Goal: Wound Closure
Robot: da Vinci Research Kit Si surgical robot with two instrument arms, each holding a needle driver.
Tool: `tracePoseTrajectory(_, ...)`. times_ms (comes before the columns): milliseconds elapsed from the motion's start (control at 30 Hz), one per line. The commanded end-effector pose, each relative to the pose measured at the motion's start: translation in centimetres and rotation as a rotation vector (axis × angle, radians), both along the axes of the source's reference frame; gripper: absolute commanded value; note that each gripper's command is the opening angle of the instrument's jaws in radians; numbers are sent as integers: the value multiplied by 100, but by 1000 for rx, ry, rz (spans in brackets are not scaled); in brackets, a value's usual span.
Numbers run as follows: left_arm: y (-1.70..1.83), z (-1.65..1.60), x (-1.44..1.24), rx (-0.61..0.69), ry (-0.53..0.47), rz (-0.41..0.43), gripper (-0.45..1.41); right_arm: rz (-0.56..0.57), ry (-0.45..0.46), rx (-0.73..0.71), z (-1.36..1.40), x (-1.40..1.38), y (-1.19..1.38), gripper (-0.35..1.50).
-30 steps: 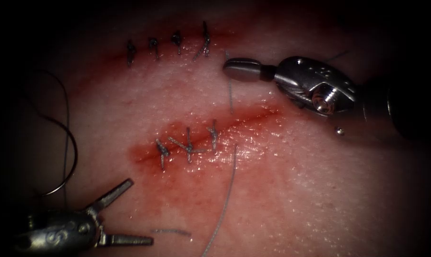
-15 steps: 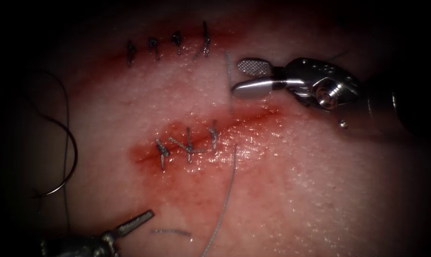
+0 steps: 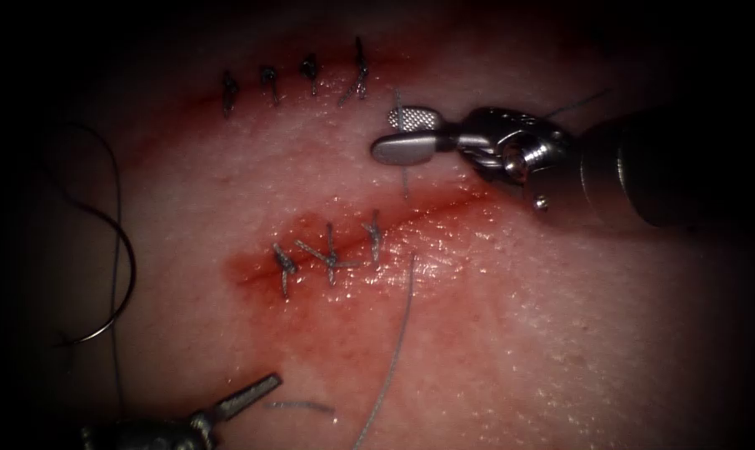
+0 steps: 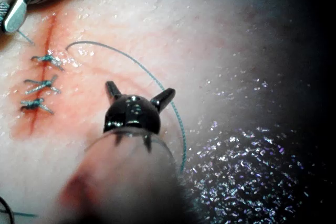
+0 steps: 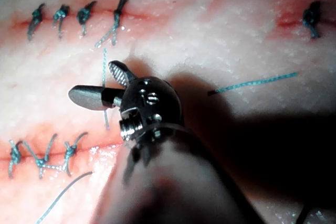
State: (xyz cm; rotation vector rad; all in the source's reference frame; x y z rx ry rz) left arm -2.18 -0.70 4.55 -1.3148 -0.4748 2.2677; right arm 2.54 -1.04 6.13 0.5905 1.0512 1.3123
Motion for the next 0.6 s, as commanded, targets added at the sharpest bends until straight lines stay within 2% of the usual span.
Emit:
tracePoseTrajectory(33,-6,5,-5,3,1,3,83,-10,9,7,5,9,-7,64)
tracePoseTrajectory(100,-6,5,-4,2,5,1,81,-42,-25,17,2,4,-10,-35)
tracePoseTrajectory(167,-6,4,-4,0,9,-2,81,-90,-83,-75,-4,-1,-7,-35)
tracePoseTrajectory(267,-6,5,-4,0,9,-2,79,-69,-44,-198,-16,-8,5,-35)
tracePoseTrajectory(600,-6,6,-4,-1,17,0,79,-86,-9,-397,-34,3,9,-35)
